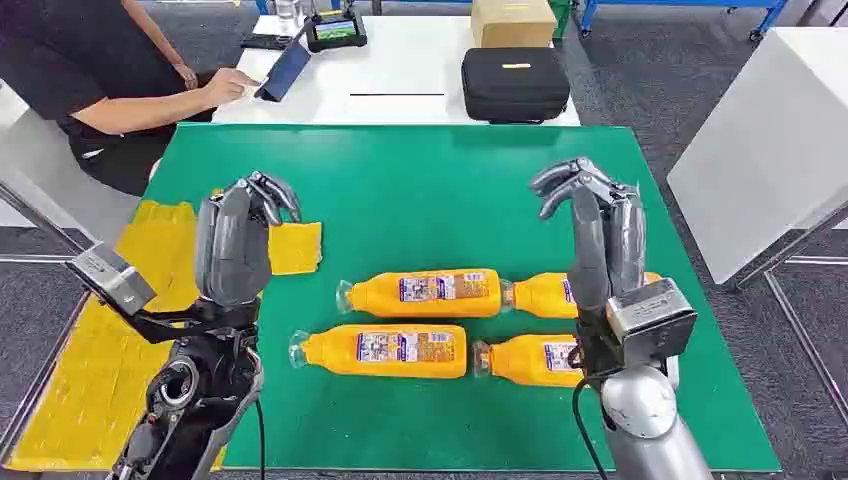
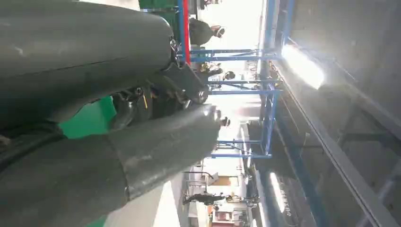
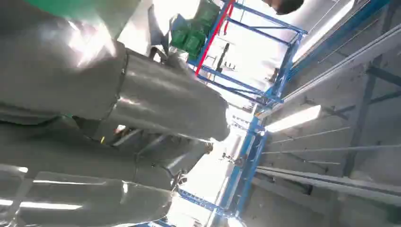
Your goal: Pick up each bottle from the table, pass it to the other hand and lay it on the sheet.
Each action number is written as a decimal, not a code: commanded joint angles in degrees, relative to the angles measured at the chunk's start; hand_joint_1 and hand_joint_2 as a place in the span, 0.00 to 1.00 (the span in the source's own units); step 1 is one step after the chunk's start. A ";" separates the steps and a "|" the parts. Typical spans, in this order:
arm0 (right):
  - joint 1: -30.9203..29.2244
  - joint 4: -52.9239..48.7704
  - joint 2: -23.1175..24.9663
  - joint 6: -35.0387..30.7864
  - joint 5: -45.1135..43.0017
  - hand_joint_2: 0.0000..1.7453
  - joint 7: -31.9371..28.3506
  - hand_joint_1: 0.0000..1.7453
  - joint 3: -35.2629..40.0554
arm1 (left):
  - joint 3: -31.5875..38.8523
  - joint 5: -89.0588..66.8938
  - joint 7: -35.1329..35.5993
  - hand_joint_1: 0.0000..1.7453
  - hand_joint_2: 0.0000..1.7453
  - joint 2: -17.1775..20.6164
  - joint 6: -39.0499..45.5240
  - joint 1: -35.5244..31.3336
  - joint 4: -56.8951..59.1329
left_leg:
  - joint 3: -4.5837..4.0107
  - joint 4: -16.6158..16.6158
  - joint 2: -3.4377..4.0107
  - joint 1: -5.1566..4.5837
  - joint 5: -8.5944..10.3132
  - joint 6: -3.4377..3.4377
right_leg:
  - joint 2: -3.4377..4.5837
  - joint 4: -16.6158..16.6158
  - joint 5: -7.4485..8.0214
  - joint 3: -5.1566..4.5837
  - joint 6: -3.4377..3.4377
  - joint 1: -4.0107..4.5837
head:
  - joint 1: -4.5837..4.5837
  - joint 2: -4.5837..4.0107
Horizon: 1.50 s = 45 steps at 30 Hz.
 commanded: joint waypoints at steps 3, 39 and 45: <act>5.31 -3.71 -4.13 21.49 -16.82 0.00 -13.11 1.00 -5.73 | 14.37 -2.06 -9.52 1.00 0.00 1.27 -16.15 10.28 -9.33 | 0.29 -0.13 0.22 0.04 -0.12 -0.17 | 0.14 -0.12 -0.06 0.25 0.01 0.03 | 0.02 0.00; 32.45 -15.88 -11.04 15.71 -4.11 1.00 -2.42 0.00 -17.70 | 10.96 -3.43 1.87 0.00 0.00 3.75 -16.17 17.71 -5.69 | 0.40 -0.17 -0.40 0.05 -0.19 -0.20 | -0.49 -0.21 -0.27 0.48 0.04 0.05 | 0.00 0.00; 37.15 -17.28 -11.83 13.55 20.16 1.00 5.79 0.00 -24.61 | 11.32 -2.23 1.52 0.00 0.00 3.56 -17.08 19.27 -5.74 | 0.15 -0.08 -0.16 -0.02 -0.25 -0.10 | -0.21 -0.08 -0.22 0.18 0.04 -0.01 | 0.00 0.00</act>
